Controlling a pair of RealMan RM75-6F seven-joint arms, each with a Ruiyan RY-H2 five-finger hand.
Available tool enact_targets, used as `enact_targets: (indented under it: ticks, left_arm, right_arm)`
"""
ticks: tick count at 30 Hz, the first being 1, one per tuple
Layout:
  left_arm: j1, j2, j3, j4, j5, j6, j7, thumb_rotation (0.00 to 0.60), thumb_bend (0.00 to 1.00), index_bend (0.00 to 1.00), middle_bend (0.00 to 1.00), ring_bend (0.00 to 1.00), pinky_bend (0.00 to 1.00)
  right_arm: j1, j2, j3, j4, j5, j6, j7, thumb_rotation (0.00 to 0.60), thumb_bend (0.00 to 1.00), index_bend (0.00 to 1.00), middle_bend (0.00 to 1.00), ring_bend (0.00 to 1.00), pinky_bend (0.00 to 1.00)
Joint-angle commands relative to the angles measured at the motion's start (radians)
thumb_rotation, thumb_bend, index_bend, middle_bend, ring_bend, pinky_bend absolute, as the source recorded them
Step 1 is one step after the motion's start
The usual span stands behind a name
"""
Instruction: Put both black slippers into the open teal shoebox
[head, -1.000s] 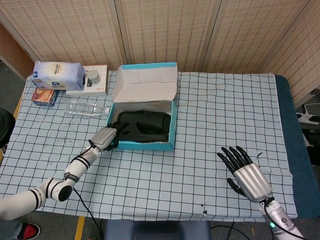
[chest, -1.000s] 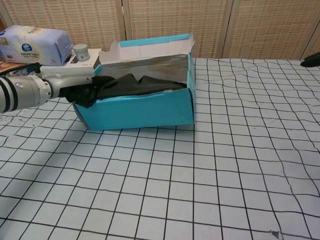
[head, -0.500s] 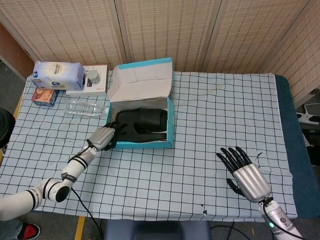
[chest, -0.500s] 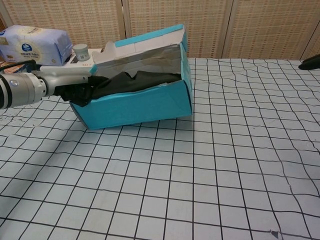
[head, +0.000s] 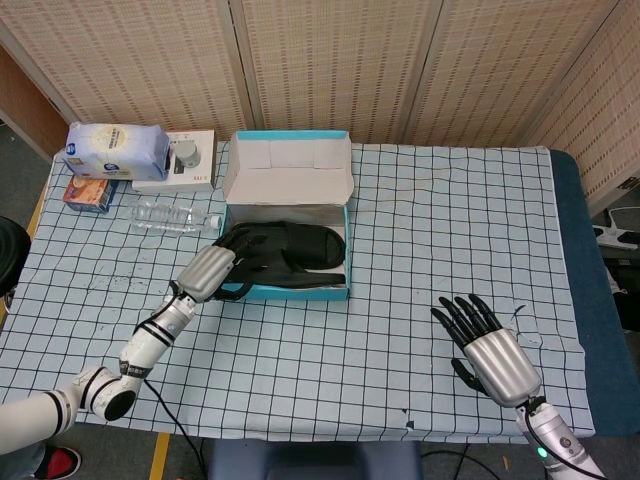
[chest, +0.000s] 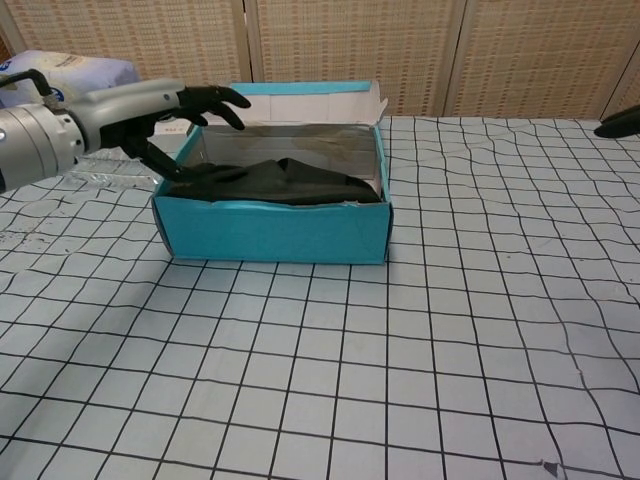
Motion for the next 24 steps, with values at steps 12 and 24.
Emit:
enact_targets:
  ticks: [12,24]
  left_arm:
    - [0.029,0.014,0.118,-0.018,0.199,0.057,-0.123,0.600,0.44,0.09,0.15,0.06,0.10]
    - [0.004,-0.032,0.141,0.024,0.222,0.041,-0.047,0.600,0.44,0.07,0.09,0.01,0.09]
  right_arm:
    - [-0.001,-0.003,0.000,0.012,0.003,-0.023,0.020,0.595,0.36,0.00,0.00,0.00,0.00]
    - [0.001,-0.003,0.001,0.016,0.018,-0.047,0.024,0.595,0.36,0.00,0.00,0.00,0.00]
